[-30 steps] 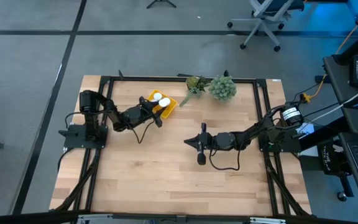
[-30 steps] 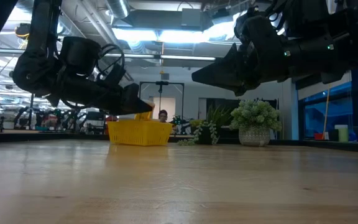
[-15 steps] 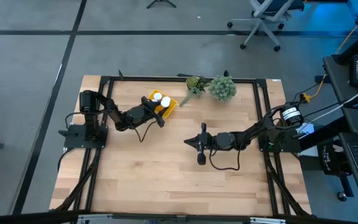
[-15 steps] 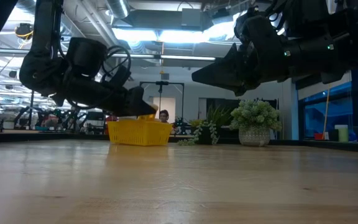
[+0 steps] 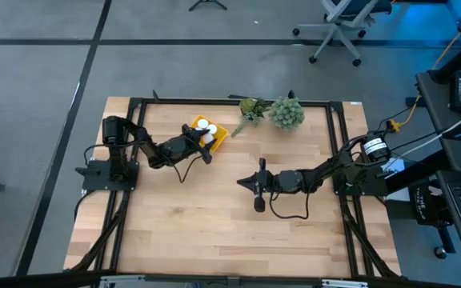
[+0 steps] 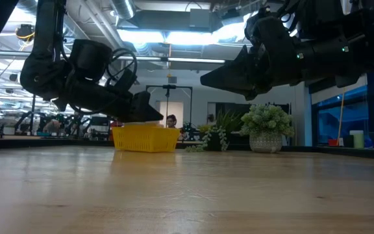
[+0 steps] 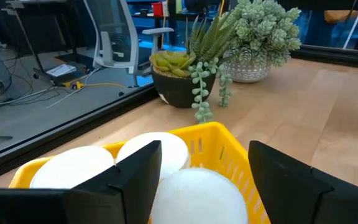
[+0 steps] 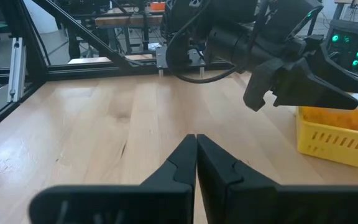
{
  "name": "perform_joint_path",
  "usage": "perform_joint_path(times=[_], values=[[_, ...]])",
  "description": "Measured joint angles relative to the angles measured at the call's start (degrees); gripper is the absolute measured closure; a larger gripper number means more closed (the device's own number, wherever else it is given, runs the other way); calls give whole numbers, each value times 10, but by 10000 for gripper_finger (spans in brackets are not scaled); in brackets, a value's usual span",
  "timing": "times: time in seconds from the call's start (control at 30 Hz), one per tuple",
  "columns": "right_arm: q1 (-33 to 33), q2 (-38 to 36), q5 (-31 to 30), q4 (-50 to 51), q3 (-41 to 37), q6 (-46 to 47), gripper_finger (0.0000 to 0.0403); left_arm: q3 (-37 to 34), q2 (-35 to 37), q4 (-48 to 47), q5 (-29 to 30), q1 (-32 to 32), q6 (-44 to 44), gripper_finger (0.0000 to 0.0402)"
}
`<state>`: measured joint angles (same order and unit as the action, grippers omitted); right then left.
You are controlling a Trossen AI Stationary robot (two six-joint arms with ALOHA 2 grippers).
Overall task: Pick and place pill bottles into a basket
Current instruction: Return to Home Position
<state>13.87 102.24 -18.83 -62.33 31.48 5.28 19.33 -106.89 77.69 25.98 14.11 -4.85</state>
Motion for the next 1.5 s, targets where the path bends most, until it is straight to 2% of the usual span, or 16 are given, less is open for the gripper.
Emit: perform_joint_path(times=[0.4,0.57,0.83,1.1,1.33,1.5], values=[[0,0,0,5,0,0,386,-1,0,9,-2,-1,0,167],[0,0,0,5,0,0,386,-1,6,48,-37,-1,12,165],[0,0,0,7,0,0,386,-1,45,48,-56,-6,27,168],[0,0,0,10,0,0,386,-7,135,23,-64,-32,74,169],[0,0,0,17,0,2,386,-55,263,-79,-61,-59,73,172],[0,0,0,8,0,4,386,-72,355,-162,-61,-83,72,201]])
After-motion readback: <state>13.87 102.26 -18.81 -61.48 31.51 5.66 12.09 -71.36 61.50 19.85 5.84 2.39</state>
